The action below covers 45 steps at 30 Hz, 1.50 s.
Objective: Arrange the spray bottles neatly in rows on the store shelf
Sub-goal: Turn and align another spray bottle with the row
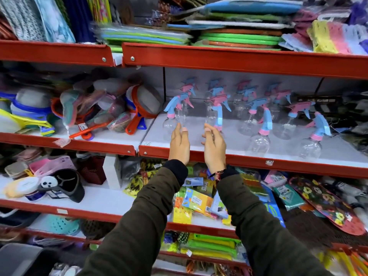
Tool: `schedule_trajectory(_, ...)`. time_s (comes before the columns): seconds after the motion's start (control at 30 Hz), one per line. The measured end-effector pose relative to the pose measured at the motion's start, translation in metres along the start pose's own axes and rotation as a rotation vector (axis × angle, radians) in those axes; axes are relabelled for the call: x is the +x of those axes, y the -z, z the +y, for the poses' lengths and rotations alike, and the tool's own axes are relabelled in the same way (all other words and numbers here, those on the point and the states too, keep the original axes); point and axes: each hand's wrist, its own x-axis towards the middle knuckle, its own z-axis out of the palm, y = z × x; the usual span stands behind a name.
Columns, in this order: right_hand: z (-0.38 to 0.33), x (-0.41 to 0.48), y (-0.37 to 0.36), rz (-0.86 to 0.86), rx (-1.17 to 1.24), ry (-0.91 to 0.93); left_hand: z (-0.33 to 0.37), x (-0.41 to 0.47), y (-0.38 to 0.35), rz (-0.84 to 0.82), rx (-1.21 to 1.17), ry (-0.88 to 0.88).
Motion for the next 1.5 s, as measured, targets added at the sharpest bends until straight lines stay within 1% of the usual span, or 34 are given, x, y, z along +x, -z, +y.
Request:
schedule_trajectory(0.1, 0.003, 0.009, -0.034, -0.073, 0.016, -0.074, -0.011, 0.019, 0.025, 0.063, -0.024, -0.013)
schedule_trajectory(0.23, 0.010, 0.033, -0.070, -0.138, -0.039, -0.172, -0.022, 0.062, 0.053, 0.064, -0.056, 0.088)
schedule_trajectory(0.37, 0.017, 0.058, -0.090, -0.158, -0.049, -0.278, -0.026, 0.099, 0.062, -0.030, -0.056, 0.203)
schedule_trajectory(0.5, 0.025, 0.073, -0.103, -0.186, -0.064, -0.321, -0.028, 0.115, 0.064, -0.167, 0.009, 0.308)
schedule_trajectory(0.6, 0.029, 0.076, -0.106, -0.186, -0.057, -0.332, -0.028, 0.114, 0.066, -0.182, 0.046, 0.297)
schedule_trajectory(0.67, 0.027, 0.073, -0.105, -0.176, -0.098, -0.307, -0.028, 0.111, 0.067, -0.190, 0.038, 0.280)
schedule_trajectory(0.73, 0.026, 0.069, -0.102, -0.168, -0.151, -0.274, -0.030, 0.107, 0.068, -0.178, 0.078, 0.265)
schedule_trajectory(0.83, 0.026, 0.062, -0.098, -0.189, -0.149, -0.259, -0.034, 0.098, 0.070, -0.158, 0.141, 0.232)
schedule_trajectory(0.97, 0.024, 0.052, -0.095, -0.195, -0.189, -0.239, -0.033, 0.085, 0.074, -0.157, 0.107, 0.211)
schedule_trajectory(1.23, 0.025, 0.035, -0.087, -0.198, -0.208, -0.201, -0.028, 0.065, 0.080, -0.188, 0.257, 0.177)
schedule_trajectory(1.4, 0.020, 0.028, -0.086, -0.209, -0.205, -0.202, -0.021, 0.059, 0.081, -0.180, 0.203, 0.165)
schedule_trajectory(1.5, 0.015, 0.030, -0.086, -0.190, -0.213, -0.188, -0.020, 0.054, 0.080, -0.071, 0.147, 0.121)
